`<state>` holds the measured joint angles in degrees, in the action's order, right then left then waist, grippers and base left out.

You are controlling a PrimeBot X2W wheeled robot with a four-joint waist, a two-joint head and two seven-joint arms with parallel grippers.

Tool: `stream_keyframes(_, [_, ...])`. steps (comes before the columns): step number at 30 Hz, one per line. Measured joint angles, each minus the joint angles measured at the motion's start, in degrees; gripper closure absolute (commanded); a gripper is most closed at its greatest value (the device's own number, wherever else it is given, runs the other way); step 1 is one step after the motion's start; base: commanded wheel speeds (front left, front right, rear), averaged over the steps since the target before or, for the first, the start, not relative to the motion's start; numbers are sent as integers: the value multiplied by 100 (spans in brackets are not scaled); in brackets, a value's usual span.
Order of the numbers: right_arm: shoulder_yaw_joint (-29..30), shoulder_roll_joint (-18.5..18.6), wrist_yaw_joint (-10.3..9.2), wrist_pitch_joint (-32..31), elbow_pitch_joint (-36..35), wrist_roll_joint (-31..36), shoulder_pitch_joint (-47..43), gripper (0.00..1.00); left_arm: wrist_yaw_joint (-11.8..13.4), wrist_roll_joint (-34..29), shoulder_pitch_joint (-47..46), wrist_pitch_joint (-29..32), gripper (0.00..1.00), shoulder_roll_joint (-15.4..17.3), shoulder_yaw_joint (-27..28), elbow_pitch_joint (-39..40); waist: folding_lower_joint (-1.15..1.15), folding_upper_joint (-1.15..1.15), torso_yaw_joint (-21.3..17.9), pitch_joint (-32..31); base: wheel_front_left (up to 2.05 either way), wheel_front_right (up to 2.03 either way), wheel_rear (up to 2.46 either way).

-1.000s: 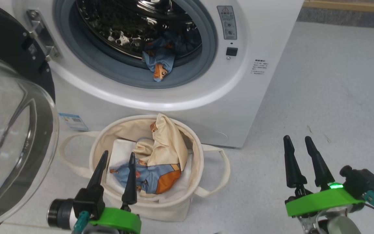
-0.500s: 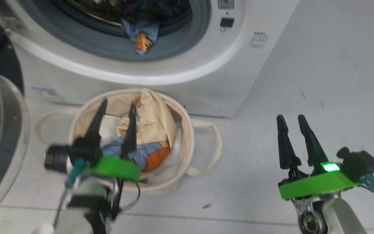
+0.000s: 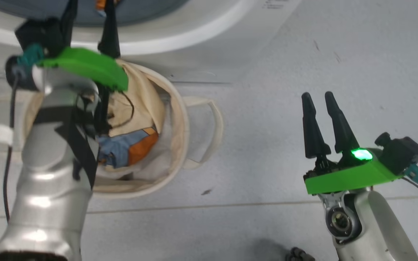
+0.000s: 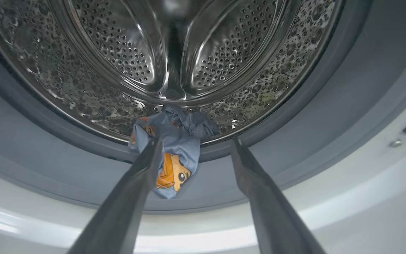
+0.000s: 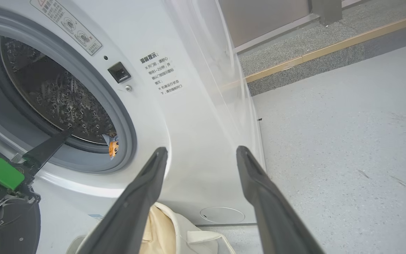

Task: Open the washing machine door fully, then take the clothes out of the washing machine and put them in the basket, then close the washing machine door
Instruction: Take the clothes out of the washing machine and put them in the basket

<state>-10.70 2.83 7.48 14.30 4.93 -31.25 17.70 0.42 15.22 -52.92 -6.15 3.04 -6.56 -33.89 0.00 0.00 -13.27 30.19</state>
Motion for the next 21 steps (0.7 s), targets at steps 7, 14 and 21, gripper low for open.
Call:
stream_keyframes(7, [-92,0,0,0,-24,-115,141,0,209,21,-978,366,0,44,131,-1056,0,0,-315,402,0,0,0])
stream_keyframes(14, [-176,0,0,0,-99,-164,299,0,617,-56,-1972,563,0,255,187,-2150,0,0,-493,703,0,0,0])
stream_keyframes(21, [-270,0,0,0,-159,-265,350,0,503,-52,-2399,403,0,300,170,-2788,0,0,-640,894,0,0,0])
